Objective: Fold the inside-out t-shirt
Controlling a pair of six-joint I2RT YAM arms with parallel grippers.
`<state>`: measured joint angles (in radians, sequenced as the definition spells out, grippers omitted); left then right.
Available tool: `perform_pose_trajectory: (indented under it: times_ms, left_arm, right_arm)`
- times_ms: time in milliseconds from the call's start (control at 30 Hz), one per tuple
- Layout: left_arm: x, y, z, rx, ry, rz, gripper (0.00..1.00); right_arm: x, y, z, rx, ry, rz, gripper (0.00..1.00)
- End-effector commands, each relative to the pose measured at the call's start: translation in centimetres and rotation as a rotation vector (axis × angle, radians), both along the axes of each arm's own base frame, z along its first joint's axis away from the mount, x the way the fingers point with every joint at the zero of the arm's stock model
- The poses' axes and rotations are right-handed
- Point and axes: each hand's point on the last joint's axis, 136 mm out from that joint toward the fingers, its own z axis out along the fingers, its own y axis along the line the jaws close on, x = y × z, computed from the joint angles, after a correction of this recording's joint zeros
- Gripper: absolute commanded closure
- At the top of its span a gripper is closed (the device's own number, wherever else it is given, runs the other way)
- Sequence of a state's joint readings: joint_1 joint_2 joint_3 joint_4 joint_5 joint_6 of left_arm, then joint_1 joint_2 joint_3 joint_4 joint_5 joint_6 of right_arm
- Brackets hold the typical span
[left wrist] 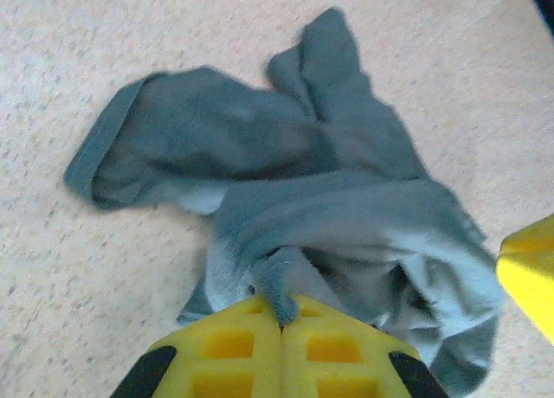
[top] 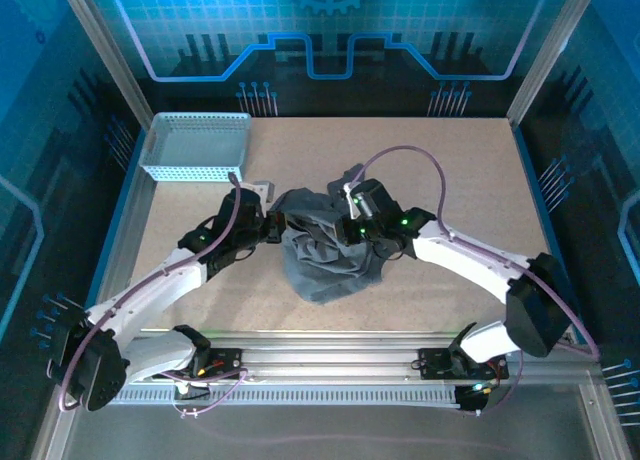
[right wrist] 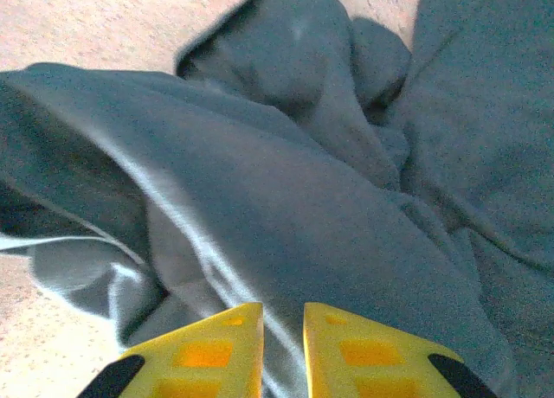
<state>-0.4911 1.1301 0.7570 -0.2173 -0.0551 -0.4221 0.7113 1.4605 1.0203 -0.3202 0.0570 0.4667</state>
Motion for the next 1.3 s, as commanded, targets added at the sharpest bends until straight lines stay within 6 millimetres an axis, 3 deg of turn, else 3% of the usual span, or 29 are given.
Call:
perform_pose_trajectory:
  times_ms: [0,133,233,400,500,567,633,700,800,1000,1167,1267]
  left_arm:
    - [-0.8,1.0,-1.1,-0.010,0.033,0.032,1.00]
    - [-1.3,2.5,-2.9,-0.009,0.070,0.078,1.00]
    - [-1.5,3.7,-4.4,-0.005,0.104,0.117,0.96]
    - [-1.8,6.6,-7.6,0.113,0.209,0.224,0.78]
    - [-2.3,7.6,-7.9,0.194,0.255,0.242,0.74]
    - [-2.5,7.8,-6.5,0.238,0.218,0.237,0.62]
    - [-2.6,7.1,-4.1,0.270,0.136,0.206,0.54]
    - [-2.7,5.1,-1.4,0.251,0.062,0.146,0.50]
    - [-2.8,1.8,0.5,0.221,0.029,0.046,0.45]
    - [-2.0,-3.4,-1.7,0.200,0.145,-0.054,0.41]
    - [-0.9,-5.6,-4.0,0.188,0.223,-0.059,0.41]
    - [-0.5,-6.7,-5.3,0.213,0.248,-0.074,0.39]
  right_arm:
    - [0.2,1.7,0.4,0.066,0.008,0.035,0.75]
    - [-0.3,2.6,-0.6,0.045,0.016,0.081,0.58]
    - [0.1,1.9,-2.8,-0.038,0.040,0.043,0.53]
    - [2.1,-1.0,-5.8,-0.157,0.072,-0.085,0.60]
    - [2.6,-0.7,-4.9,-0.113,0.063,-0.080,0.64]
    - [2.7,0.0,-3.7,-0.078,0.047,-0.062,0.68]
    - [2.8,0.6,-2.4,-0.047,0.036,-0.046,0.71]
    - [2.9,1.0,-1.3,-0.026,0.021,-0.035,0.76]
    - [2.9,1.0,-0.3,-0.012,0.004,-0.036,0.77]
    - [2.2,0.0,1.1,-0.003,-0.025,-0.063,0.67]
    - [1.7,-2.1,1.4,-0.022,-0.049,-0.106,0.58]
    - [1.4,-3.0,0.2,-0.036,-0.024,-0.124,0.52]
